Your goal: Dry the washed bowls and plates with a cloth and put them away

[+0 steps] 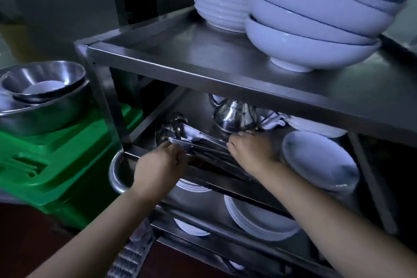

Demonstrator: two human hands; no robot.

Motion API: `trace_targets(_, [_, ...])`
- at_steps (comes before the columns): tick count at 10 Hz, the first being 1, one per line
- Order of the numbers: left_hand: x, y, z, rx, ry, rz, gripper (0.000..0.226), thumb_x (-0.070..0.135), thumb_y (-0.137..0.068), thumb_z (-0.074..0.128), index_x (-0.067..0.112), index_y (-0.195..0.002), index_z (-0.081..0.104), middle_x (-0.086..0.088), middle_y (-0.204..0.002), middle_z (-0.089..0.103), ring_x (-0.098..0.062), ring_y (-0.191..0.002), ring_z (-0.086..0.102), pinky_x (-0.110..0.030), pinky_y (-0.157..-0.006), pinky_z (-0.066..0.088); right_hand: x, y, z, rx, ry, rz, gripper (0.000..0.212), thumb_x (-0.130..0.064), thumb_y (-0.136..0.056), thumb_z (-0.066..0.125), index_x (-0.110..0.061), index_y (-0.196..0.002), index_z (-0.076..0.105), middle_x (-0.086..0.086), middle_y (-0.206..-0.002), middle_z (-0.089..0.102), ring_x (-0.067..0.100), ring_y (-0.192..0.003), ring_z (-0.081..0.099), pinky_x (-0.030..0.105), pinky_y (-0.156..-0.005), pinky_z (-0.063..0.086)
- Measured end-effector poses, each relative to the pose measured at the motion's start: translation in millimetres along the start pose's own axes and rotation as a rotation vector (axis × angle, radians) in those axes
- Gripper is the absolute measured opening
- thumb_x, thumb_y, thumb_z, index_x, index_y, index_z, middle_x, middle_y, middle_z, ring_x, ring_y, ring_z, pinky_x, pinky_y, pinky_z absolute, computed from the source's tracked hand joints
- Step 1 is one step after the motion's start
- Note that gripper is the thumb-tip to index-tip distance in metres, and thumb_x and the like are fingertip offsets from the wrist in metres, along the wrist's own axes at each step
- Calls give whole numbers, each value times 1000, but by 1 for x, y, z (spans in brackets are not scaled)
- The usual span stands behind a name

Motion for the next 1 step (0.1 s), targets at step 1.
trace_targets(1, [10, -8, 3, -68, -6, 170, 12, 27, -83, 61, 17, -80, 66, -2, -84, 65, -30, -76, 65, -34, -53, 48, -11, 31, -17, 7, 117, 78, 17, -20, -70, 78, -13, -60, 66, 5, -58, 63, 25, -55, 63, 24, -45, 43])
Point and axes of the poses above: each hand's wrist, its own y-axis away from the middle knuckle, its own z-axis out of the palm, x = y × z, the point moved 1 cm from there along -y, towards the middle knuckle
